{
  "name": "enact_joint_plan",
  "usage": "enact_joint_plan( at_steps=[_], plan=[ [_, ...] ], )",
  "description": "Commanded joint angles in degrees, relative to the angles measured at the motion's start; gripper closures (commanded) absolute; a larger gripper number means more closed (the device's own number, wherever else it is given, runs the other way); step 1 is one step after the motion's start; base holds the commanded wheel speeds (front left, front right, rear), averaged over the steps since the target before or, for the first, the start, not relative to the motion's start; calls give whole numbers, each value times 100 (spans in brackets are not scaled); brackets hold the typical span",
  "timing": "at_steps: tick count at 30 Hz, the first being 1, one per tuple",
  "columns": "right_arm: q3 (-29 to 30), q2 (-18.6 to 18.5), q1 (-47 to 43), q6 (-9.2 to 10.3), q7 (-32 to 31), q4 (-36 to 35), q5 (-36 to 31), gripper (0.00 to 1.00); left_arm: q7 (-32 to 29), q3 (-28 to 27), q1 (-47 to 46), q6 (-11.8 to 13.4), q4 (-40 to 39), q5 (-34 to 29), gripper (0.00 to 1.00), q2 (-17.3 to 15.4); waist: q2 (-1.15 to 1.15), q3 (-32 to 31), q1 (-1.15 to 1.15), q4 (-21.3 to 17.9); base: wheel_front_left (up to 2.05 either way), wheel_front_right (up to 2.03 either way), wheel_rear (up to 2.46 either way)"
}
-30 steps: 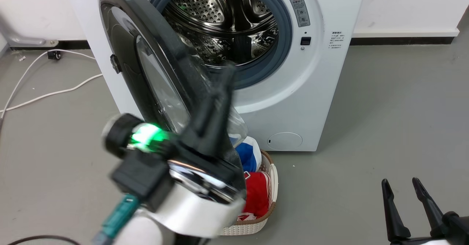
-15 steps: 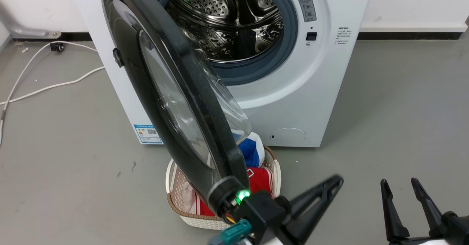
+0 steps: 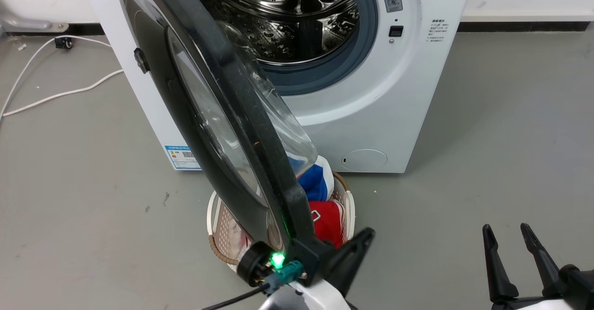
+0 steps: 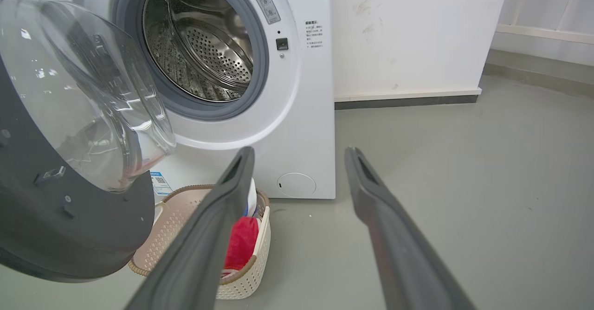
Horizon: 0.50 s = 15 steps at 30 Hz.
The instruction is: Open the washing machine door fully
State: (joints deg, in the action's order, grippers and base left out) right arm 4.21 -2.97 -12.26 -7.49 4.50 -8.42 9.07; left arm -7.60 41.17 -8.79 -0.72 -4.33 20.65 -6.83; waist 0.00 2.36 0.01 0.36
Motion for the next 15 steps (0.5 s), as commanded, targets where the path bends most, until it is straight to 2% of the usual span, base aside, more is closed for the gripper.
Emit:
enact_joint_plan(
  at_steps=[1,15],
  plan=[
    [-3,15,86,-1,27,14,45,0,74,-74,-60,54,49,-14,100,-21,0,15,-1,5,0,0,0],
    [83,15,213,-1,47,135,67,0,282,-369,99,418,20,-35,100,-147,0,128,-1,275,0,0,0]
  ],
)
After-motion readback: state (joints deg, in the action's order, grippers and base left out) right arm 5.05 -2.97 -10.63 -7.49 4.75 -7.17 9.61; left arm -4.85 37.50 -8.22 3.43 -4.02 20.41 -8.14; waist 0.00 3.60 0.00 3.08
